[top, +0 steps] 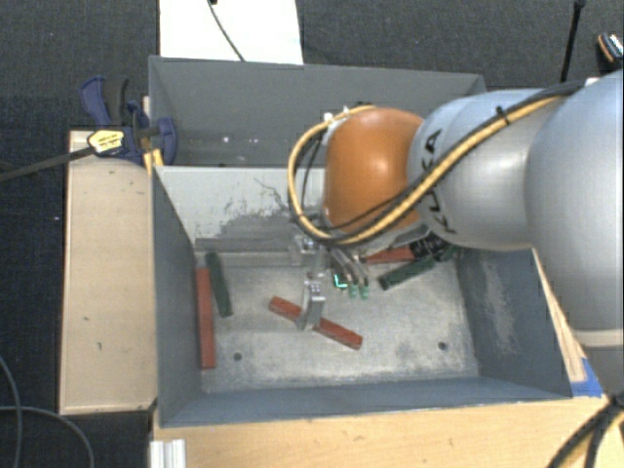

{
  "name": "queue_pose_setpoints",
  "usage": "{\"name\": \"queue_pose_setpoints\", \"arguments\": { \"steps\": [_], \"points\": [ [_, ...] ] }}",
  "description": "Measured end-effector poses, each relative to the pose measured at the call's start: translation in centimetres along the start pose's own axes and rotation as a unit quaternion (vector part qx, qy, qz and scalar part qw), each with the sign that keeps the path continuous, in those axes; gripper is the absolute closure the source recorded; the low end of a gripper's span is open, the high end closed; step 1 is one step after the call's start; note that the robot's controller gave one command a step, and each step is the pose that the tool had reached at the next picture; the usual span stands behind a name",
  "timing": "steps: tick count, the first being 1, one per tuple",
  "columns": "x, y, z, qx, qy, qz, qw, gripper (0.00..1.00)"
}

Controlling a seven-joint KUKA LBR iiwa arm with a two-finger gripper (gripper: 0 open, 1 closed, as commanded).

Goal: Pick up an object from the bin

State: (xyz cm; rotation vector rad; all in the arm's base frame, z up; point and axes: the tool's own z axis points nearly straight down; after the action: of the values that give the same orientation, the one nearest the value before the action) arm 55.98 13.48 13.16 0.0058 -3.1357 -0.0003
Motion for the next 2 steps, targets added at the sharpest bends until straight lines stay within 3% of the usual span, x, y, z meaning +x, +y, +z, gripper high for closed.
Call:
{"name": "queue_pose_setpoints", "arguments": {
  "steps": [1, 2],
  "points": [
    [-0.97, 0.38, 6.50, 0.000, -0.0008, -0.020, 0.9998, 0.00],
    [-1.14, 0.42, 6.10, -0.001, -0.0038, -0.017, 0.9998, 1.00]
  ]
}}
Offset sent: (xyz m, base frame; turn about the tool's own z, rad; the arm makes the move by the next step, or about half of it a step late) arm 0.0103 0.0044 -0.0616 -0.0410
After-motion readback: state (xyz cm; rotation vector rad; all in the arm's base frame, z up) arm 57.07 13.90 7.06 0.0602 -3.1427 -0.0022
